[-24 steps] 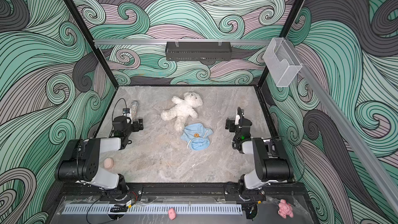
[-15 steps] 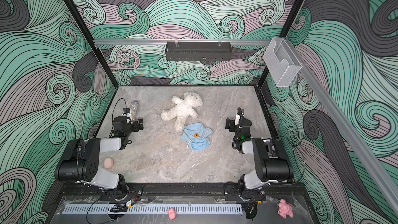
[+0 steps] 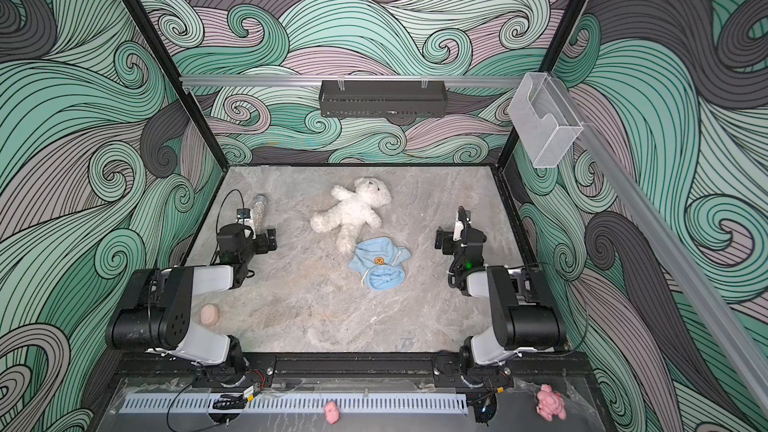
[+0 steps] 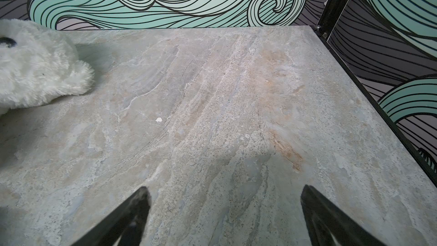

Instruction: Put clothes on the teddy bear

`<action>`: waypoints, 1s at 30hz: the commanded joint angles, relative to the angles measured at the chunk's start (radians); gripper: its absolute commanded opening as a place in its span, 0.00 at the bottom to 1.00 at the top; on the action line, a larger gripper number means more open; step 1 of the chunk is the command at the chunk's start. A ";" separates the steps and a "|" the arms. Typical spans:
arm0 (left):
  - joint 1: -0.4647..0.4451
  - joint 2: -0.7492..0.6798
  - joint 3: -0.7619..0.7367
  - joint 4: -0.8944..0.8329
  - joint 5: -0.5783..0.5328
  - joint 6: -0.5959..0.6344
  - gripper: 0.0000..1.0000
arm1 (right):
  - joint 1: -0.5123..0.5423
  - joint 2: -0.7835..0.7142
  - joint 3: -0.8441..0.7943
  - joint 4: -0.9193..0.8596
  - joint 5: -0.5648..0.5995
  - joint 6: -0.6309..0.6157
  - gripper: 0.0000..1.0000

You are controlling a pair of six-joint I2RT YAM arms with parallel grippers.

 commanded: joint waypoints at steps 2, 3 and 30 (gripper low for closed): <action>0.008 0.014 0.035 0.020 -0.001 -0.007 0.99 | 0.006 0.005 0.024 0.024 0.009 -0.013 0.99; 0.009 0.013 0.035 0.020 -0.001 -0.008 0.99 | 0.007 0.005 0.024 0.025 0.009 -0.013 0.99; -0.044 -0.263 0.273 -0.551 0.260 -0.534 0.92 | 0.412 -0.310 0.273 -0.924 0.071 0.455 0.81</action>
